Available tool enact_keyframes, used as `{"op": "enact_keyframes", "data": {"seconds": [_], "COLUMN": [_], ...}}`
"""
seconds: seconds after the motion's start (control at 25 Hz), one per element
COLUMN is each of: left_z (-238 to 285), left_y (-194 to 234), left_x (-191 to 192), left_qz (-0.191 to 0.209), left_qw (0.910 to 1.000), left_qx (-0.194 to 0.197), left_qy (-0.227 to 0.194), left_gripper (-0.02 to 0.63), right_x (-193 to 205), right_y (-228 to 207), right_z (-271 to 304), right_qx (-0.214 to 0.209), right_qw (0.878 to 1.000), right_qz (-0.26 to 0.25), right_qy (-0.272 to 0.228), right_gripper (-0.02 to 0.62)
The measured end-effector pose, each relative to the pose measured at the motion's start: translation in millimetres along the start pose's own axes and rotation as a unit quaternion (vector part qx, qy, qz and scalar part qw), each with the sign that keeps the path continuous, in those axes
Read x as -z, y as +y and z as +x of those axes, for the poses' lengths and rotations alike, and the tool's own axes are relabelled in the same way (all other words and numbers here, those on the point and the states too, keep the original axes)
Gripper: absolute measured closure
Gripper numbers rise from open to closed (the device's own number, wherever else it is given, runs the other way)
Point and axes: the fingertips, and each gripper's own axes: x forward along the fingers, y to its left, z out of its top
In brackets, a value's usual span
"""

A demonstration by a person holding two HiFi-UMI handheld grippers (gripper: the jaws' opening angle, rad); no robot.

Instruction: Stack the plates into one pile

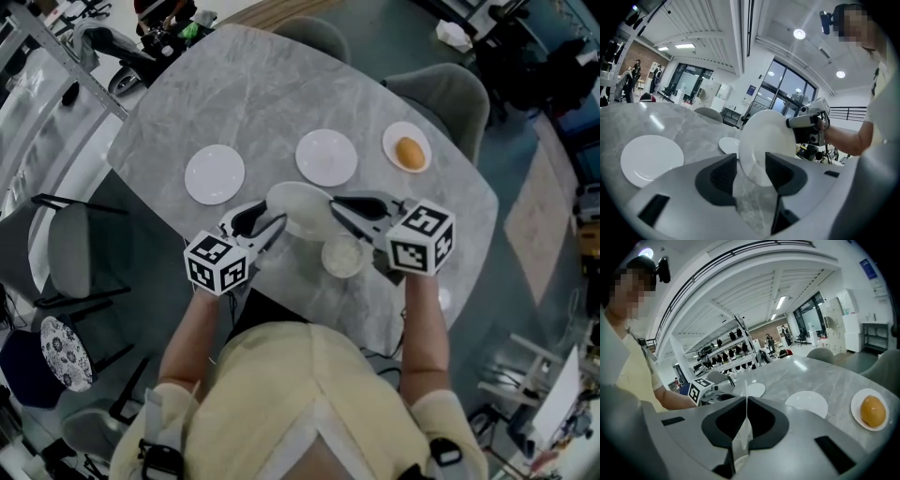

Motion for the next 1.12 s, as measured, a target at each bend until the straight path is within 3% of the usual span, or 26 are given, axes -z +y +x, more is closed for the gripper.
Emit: {"op": "enact_keyframes", "data": {"seconds": [0.2,0.32,0.36,0.56,0.92,1.12], "left_z": [3.1,5.7,6.6,15.9,52.5,78.2], "left_y": [-2.0,7.8,10.0,17.9,36.9,53.4], "left_x": [-9.4,-16.3,-19.7,-33.4,-50.4,-59.3], "left_qz": [0.001,-0.006,-0.011,-0.005,0.002,0.035], "left_qw": [0.9999,0.9999,0.9998,0.9998,0.9995,0.9975], "left_qx": [0.016,0.006,0.008,0.015,0.015,0.019], "left_qy": [-0.005,-0.008,-0.012,-0.014,0.029,0.058], "left_gripper": [0.425,0.529,0.535,0.545,0.552,0.554], "right_x": [-9.3,-12.0,-13.1,-14.2,-4.0,2.2], "right_y": [-2.2,-7.5,-10.4,-31.1,-86.7,-121.7], "right_z": [-6.7,-9.5,-10.7,-11.6,-9.0,-1.4], "right_qx": [0.007,0.013,0.015,0.035,0.099,0.147], "right_qw": [1.000,0.999,0.999,0.997,0.988,0.981], "right_qz": [0.012,0.018,0.022,0.044,0.094,0.111], "right_qy": [-0.018,-0.028,-0.033,-0.050,-0.065,-0.066], "right_gripper": [0.583,0.583,0.583,0.583,0.581,0.580]}}
